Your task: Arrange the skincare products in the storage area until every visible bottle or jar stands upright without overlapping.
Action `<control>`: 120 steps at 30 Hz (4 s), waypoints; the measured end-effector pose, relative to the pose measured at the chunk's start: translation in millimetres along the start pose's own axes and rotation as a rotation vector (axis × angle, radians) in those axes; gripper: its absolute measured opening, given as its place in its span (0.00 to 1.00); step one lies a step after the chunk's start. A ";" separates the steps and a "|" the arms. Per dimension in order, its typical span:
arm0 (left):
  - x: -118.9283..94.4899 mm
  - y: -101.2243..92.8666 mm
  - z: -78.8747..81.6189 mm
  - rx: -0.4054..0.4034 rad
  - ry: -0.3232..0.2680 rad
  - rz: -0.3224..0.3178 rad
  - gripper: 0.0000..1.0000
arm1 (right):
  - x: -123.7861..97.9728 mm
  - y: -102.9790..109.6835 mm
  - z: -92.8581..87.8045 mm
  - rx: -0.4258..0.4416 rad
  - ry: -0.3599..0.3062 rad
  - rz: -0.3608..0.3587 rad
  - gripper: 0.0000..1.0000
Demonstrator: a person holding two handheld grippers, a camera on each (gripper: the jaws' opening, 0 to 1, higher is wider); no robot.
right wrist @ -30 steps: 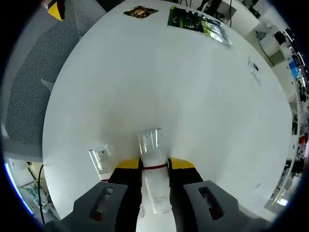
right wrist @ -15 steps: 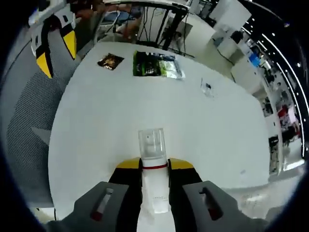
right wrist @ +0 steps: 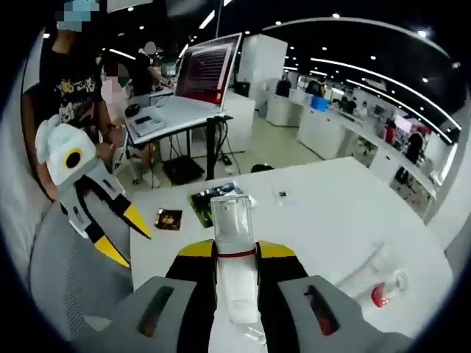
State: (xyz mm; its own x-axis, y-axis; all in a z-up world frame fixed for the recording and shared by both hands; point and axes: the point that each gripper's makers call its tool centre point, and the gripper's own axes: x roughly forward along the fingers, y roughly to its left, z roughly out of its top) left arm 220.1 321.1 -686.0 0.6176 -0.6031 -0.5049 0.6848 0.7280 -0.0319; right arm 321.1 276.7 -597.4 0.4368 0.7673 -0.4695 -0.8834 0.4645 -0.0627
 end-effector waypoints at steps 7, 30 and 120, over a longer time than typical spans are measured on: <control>-1.5 -11.2 7.0 -0.016 -0.033 -0.050 0.37 | -7.3 16.4 0.8 0.158 -0.112 -0.008 0.17; -11.6 -35.8 32.6 -0.214 -0.146 -0.242 0.52 | -13.9 73.2 10.4 0.454 -0.253 0.130 0.17; -32.1 -71.5 29.1 -0.170 -0.109 -0.502 0.24 | -32.6 144.1 1.2 0.344 -0.187 0.460 0.19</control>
State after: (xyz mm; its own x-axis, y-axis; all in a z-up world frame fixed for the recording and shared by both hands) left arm 162.5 278.9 -642.4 0.2734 -0.9140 -0.2998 0.8393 0.3789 -0.3900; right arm 179.7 319.1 -590.0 0.0728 0.9737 -0.2157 -0.8965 0.1586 0.4137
